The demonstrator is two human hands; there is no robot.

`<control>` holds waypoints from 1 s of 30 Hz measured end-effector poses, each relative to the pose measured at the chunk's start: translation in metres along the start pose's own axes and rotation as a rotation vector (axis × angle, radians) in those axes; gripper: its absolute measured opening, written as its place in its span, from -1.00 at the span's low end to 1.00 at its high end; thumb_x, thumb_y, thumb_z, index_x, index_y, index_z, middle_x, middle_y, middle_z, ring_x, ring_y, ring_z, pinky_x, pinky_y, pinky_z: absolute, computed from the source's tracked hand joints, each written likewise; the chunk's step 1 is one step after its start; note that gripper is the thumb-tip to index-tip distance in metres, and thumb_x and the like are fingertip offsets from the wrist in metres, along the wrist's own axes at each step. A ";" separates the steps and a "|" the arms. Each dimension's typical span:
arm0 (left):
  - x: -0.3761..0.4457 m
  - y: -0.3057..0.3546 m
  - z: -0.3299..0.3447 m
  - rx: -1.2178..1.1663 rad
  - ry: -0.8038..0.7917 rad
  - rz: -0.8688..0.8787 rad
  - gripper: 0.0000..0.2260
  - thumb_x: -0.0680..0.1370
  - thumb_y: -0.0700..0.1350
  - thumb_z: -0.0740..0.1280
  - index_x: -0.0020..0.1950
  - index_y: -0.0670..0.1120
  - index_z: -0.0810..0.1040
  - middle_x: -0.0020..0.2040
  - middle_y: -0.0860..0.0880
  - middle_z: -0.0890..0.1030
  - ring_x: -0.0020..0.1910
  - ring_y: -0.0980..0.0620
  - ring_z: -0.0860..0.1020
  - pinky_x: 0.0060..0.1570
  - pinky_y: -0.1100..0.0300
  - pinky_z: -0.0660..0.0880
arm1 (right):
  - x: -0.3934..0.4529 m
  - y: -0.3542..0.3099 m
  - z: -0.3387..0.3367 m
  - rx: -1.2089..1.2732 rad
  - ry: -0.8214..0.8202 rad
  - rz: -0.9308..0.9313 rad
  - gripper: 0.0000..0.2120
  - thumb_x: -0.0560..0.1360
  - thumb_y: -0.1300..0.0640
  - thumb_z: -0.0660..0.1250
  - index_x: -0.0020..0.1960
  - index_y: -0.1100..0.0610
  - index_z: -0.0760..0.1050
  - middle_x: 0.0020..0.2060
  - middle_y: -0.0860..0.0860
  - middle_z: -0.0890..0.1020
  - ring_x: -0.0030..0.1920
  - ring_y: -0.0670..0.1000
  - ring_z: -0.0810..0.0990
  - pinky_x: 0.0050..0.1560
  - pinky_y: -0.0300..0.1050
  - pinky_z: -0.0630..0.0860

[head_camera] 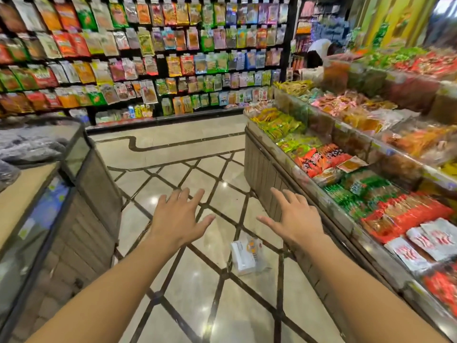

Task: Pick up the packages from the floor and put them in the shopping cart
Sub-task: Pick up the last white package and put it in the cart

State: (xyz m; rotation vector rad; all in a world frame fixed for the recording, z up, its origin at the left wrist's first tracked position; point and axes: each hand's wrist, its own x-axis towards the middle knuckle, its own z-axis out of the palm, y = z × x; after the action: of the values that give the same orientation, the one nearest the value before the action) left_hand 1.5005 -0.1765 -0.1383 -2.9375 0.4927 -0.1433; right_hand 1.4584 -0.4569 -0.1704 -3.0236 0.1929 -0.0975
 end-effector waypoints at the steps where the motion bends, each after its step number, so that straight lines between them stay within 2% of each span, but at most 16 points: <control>1: 0.019 -0.003 0.004 0.003 -0.003 0.002 -0.12 0.43 0.46 -0.26 0.66 0.09 0.16 0.55 -0.11 0.41 0.54 -0.14 0.34 0.43 -0.14 0.31 | 0.017 0.000 0.001 0.000 -0.001 0.000 -0.11 0.48 -0.57 0.05 0.66 -0.14 0.03 0.60 0.02 0.26 0.57 0.17 0.25 0.37 0.23 0.39; 11: 0.207 -0.032 0.066 -0.019 -0.040 0.070 -0.27 0.57 0.44 -0.05 0.66 0.10 0.13 0.57 -0.10 0.38 0.54 -0.14 0.33 0.44 -0.14 0.32 | 0.180 0.000 0.049 0.016 -0.060 0.078 -0.11 0.46 -0.60 0.00 0.64 -0.14 0.07 0.56 0.03 0.33 0.53 0.17 0.31 0.37 0.21 0.41; 15: 0.292 -0.045 0.100 -0.047 -0.093 0.114 -0.27 0.59 0.43 -0.03 0.68 0.10 0.09 0.60 -0.10 0.34 0.57 -0.13 0.28 0.47 -0.14 0.28 | 0.254 0.001 0.077 0.023 -0.100 0.133 -0.13 0.45 -0.61 0.01 0.62 -0.16 0.09 0.53 0.01 0.35 0.51 0.17 0.32 0.35 0.23 0.42; 19: 0.372 -0.056 0.145 -0.076 -0.167 0.156 -0.22 0.53 0.45 -0.11 0.67 0.10 0.10 0.59 -0.09 0.35 0.56 -0.14 0.31 0.48 -0.14 0.28 | 0.322 0.004 0.112 0.052 -0.155 0.209 -0.14 0.46 -0.61 -0.04 0.62 -0.18 0.02 0.54 0.00 0.32 0.52 0.15 0.30 0.34 0.21 0.43; 22: 0.419 -0.057 0.192 -0.090 -0.239 0.187 -0.26 0.57 0.44 -0.05 0.67 0.10 0.10 0.58 -0.09 0.36 0.56 -0.14 0.31 0.47 -0.14 0.30 | 0.358 0.010 0.156 0.073 -0.222 0.258 -0.13 0.46 -0.61 -0.04 0.64 -0.18 0.00 0.56 -0.01 0.30 0.53 0.15 0.30 0.33 0.22 0.41; 25: 0.452 -0.049 0.250 -0.105 -0.322 0.209 -0.25 0.55 0.46 -0.08 0.66 0.11 0.12 0.56 -0.10 0.39 0.54 -0.15 0.33 0.44 -0.16 0.33 | 0.382 0.021 0.215 0.118 -0.299 0.328 -0.12 0.45 -0.60 0.02 0.63 -0.18 0.04 0.57 0.00 0.30 0.52 0.18 0.31 0.34 0.24 0.41; 30: 0.472 -0.019 0.384 -0.067 -0.454 0.297 -0.20 0.51 0.47 -0.17 0.68 0.12 0.10 0.54 -0.08 0.43 0.51 -0.15 0.38 0.41 -0.14 0.35 | 0.397 0.047 0.362 0.248 -0.413 0.479 -0.11 0.43 -0.61 0.02 0.63 -0.19 0.04 0.56 -0.01 0.32 0.50 0.18 0.35 0.38 0.19 0.42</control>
State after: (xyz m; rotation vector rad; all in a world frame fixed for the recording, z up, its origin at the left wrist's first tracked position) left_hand 1.9968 -0.2607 -0.4805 -2.7825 0.8529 0.5687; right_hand 1.8710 -0.5161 -0.5123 -2.5912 0.7826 0.4949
